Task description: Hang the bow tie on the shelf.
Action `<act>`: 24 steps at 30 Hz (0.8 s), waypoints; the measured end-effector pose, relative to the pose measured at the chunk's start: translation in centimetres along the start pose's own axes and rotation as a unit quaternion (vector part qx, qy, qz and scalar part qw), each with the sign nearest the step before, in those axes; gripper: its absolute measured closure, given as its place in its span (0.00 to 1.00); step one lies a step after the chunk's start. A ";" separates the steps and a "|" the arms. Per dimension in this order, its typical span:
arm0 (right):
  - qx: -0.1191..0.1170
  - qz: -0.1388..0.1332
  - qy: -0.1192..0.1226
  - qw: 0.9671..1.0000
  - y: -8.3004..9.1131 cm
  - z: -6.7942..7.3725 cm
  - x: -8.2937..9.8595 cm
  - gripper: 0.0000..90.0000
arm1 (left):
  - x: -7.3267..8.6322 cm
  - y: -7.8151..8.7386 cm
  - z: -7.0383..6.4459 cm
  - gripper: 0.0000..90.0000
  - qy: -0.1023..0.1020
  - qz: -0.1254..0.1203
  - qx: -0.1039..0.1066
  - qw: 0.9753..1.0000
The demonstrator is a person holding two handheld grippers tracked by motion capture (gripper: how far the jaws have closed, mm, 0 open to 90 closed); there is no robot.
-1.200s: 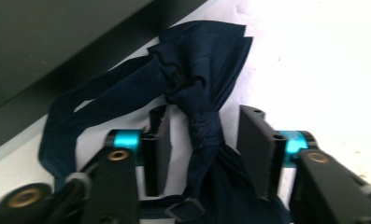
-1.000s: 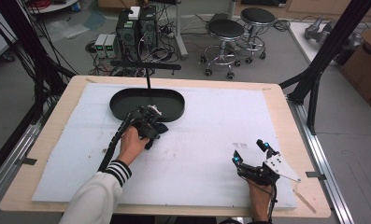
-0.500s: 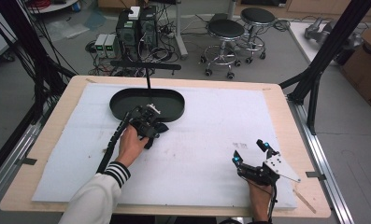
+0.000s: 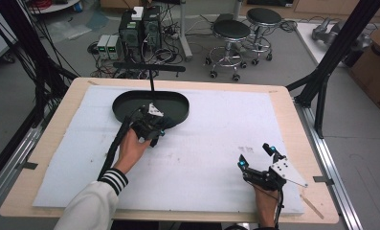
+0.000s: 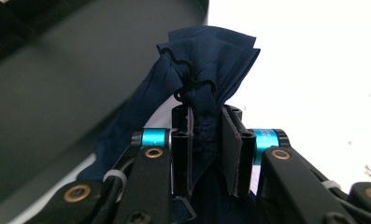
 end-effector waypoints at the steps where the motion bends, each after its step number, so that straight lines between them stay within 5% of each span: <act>1: 0.000 0.000 0.000 1.000 0.0 0.0 0.0 0.04 | -0.1 0.2 0.1 0.83 -0.003 -0.009 -0.003 1.000; 5: -0.001 0.000 0.001 1.000 0.0 0.0 0.0 0.04 | -0.6 0.8 0.3 0.84 -0.006 -0.039 -0.007 0.999; 8: 0.000 0.000 0.000 1.000 0.0 0.0 0.0 0.04 | -1.4 1.5 0.5 0.84 -0.021 -0.078 -0.015 0.997; 14: -0.001 0.000 0.002 1.000 0.0 0.0 0.0 0.04 | -2.2 2.4 0.6 0.84 -0.017 -0.135 -0.022 0.990; 15: 0.000 0.000 0.002 1.000 0.0 0.0 0.0 0.04 | -2.4 2.8 0.8 0.84 -0.012 -0.158 -0.024 0.987; 16: 0.000 -0.001 0.001 1.000 0.0 0.0 0.0 0.04 | -2.4 2.8 0.8 0.84 -0.012 -0.158 -0.024 0.987; 17: 0.000 0.000 0.001 1.000 0.0 0.0 0.0 0.04 | -2.5 3.1 0.9 0.84 -0.006 -0.182 -0.024 0.983; 19: 0.000 -0.001 0.001 1.000 0.0 0.0 0.0 0.04 | -2.7 3.4 1.1 0.84 -0.003 -0.204 -0.025 0.979; 24: -0.001 0.000 0.002 1.000 0.0 0.0 0.0 0.04 | -2.9 3.9 1.5 0.84 0.010 -0.222 -0.029 0.975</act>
Point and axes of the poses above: each handheld gripper's, and its own axes: y roughly backward along the jaws, x roughly out of its underside, z roughly to its left, the point moved 5 cm from there along -y, roughly forward along the jaws, and after that the axes turned 15 degrees about -z, right-handed, at the moved point
